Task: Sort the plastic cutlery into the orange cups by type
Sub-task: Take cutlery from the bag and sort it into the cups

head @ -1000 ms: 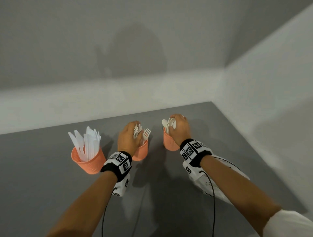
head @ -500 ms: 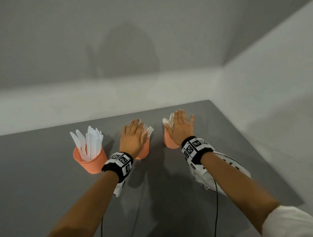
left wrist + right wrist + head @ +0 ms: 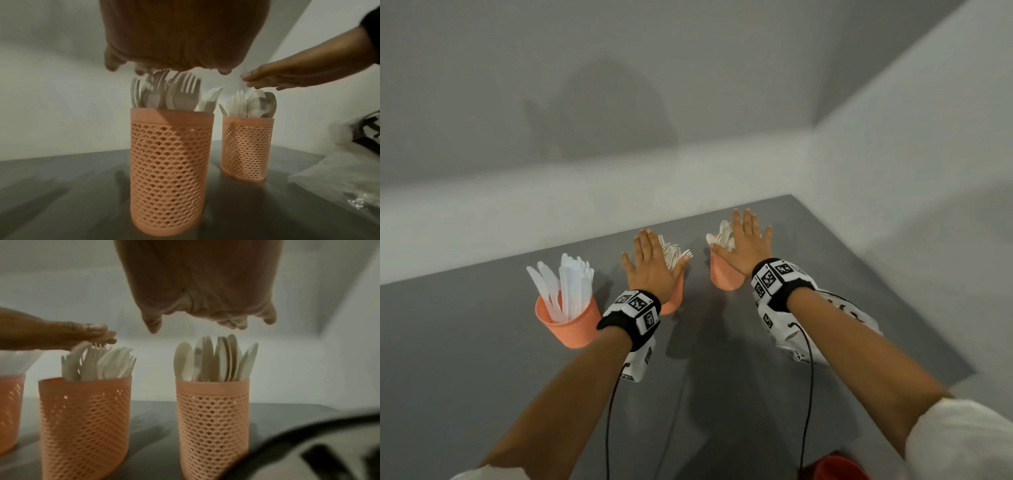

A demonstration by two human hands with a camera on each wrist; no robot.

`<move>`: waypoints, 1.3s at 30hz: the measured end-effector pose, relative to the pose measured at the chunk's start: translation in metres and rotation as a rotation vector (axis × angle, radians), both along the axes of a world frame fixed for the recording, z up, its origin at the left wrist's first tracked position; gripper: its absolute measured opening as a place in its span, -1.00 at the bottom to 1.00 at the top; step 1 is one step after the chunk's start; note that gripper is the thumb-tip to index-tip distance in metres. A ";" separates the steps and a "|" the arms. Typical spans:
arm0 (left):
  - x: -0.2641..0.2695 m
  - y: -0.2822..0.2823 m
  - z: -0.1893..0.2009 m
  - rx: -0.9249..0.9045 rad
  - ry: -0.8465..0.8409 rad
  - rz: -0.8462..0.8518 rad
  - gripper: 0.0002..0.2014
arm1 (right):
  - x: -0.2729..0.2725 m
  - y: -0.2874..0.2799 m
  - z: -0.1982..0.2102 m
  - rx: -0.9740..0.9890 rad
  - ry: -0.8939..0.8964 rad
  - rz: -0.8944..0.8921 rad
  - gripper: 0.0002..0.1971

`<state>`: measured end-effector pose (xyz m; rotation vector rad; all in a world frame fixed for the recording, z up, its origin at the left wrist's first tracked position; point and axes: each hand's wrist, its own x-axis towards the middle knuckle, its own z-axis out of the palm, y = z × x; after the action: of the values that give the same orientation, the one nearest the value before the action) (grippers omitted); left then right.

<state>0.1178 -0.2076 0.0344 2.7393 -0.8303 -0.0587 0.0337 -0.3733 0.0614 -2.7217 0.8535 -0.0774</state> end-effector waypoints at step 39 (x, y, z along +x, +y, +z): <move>-0.176 -0.100 -0.028 -0.468 0.717 0.043 -0.62 | -0.155 -0.082 -0.078 0.256 0.407 0.156 -0.54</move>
<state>-0.0583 -0.3074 0.0062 2.0584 -0.4910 -0.6941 -0.1211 -0.4556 -0.0163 -2.5810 0.6879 0.5936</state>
